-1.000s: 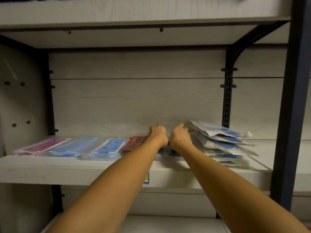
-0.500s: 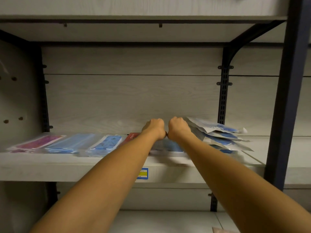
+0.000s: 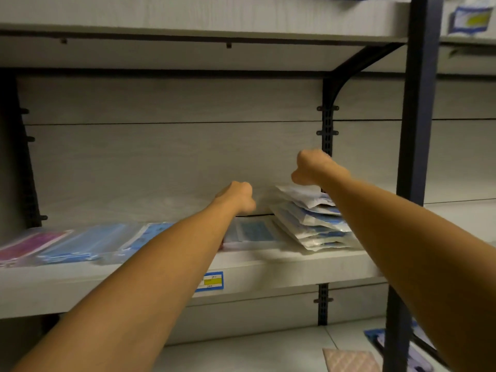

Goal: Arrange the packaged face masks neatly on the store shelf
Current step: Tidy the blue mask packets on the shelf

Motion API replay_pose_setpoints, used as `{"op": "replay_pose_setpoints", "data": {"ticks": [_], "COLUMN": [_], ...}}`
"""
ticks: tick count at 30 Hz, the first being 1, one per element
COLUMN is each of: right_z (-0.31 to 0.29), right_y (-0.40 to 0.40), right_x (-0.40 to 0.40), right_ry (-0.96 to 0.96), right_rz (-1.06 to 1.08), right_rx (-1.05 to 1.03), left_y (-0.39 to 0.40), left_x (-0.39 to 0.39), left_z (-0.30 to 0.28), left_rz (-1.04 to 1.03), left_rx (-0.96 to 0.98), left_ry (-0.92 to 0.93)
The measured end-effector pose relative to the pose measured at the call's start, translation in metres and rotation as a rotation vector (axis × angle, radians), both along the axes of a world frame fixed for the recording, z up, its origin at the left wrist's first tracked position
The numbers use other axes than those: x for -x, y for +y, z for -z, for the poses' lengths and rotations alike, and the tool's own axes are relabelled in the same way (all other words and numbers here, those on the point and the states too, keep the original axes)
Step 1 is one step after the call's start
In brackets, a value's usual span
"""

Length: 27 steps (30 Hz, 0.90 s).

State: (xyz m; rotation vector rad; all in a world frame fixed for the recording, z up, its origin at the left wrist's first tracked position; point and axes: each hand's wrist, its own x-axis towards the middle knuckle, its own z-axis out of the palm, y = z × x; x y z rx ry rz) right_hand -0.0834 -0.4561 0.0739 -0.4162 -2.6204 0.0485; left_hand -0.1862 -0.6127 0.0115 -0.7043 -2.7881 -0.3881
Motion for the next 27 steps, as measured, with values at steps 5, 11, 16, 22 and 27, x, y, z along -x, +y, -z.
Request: {"op": "replay_pose_setpoints", "data": {"ticks": [5,11,16,22,27], "right_z": [0.001,0.008,0.008,0.032,0.041], "right_y": [0.042,0.080,0.085,0.082,0.090], "right_x": [-0.008,-0.011,-0.025,-0.009,-0.005], "right_ry": [-0.073,-0.195,-0.350,-0.293,-0.267], "right_rz": [0.076,0.070,-0.115,-0.264,-0.237], "right_rx": [0.185,0.364,0.469,0.623,0.713], "left_y": [0.023,0.064,0.093,0.106,0.122], "left_x": [-0.005,-0.036,-0.056,-0.036,-0.047], "left_z": [0.006,0.002,-0.005,0.003,0.005], "left_rz": [-0.005,-0.079,-0.238,-0.306,-0.166], "left_rx": [-0.167,-0.576,-0.756,-0.806,-0.776], "left_ry": [-0.171,-0.619,-0.804,-1.066,-1.029]}}
